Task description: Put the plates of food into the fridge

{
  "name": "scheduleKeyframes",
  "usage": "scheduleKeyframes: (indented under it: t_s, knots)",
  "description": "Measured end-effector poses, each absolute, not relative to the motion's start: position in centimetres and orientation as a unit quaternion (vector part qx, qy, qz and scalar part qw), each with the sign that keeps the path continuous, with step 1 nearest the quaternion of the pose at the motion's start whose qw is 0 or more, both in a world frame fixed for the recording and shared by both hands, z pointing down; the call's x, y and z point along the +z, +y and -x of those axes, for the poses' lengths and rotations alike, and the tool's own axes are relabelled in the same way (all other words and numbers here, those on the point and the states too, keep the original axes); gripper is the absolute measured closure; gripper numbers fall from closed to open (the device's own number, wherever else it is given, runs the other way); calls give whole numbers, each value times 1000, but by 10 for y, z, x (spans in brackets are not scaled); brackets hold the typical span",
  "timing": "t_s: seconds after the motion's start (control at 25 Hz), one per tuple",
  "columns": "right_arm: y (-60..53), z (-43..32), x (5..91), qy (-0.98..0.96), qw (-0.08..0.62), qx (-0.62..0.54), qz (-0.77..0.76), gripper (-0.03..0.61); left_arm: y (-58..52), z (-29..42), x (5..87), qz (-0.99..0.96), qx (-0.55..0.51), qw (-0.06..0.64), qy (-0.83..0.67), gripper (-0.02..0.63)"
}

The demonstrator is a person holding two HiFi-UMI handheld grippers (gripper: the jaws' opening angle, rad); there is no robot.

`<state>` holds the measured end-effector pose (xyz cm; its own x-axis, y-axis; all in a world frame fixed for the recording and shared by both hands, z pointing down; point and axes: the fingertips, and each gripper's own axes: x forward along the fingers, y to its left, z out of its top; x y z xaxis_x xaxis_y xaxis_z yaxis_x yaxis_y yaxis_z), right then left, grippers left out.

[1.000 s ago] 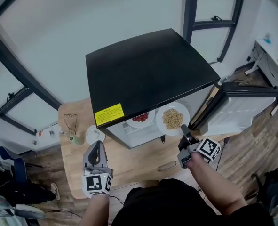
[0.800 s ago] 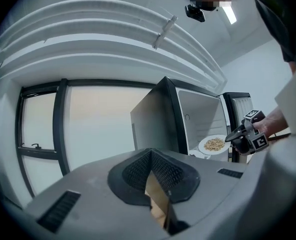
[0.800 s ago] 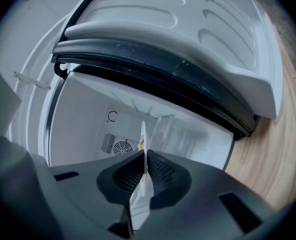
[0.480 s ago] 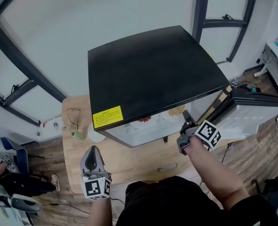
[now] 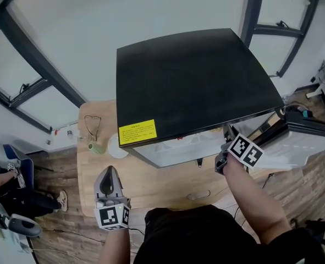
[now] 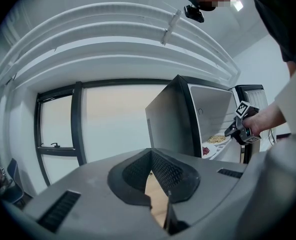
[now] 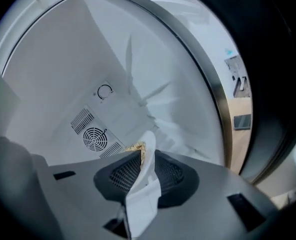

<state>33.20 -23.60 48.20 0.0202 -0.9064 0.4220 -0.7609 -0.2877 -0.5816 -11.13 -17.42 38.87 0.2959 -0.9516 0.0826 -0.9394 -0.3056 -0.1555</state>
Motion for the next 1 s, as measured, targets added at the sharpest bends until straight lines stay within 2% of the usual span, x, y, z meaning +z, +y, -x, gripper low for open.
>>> scheduleKeyframes:
  t_s: [0.2, 0.6, 0.84, 1.0]
  knots:
    - [-229, -340, 478, 579, 63, -335, 741, 457, -176, 111, 391, 806, -80, 36, 586, 611]
    - [-202, -319, 450, 619, 68, -268, 735, 459, -177, 119, 386, 819, -78, 37, 567, 611]
    - [-167, -254, 428, 696, 64, -215, 682, 459, -163, 164, 373, 810, -58, 48, 581, 611]
    - [-159, -172, 448, 755, 54, -243, 607, 460, -142, 213, 374, 797, -66, 45, 599, 611]
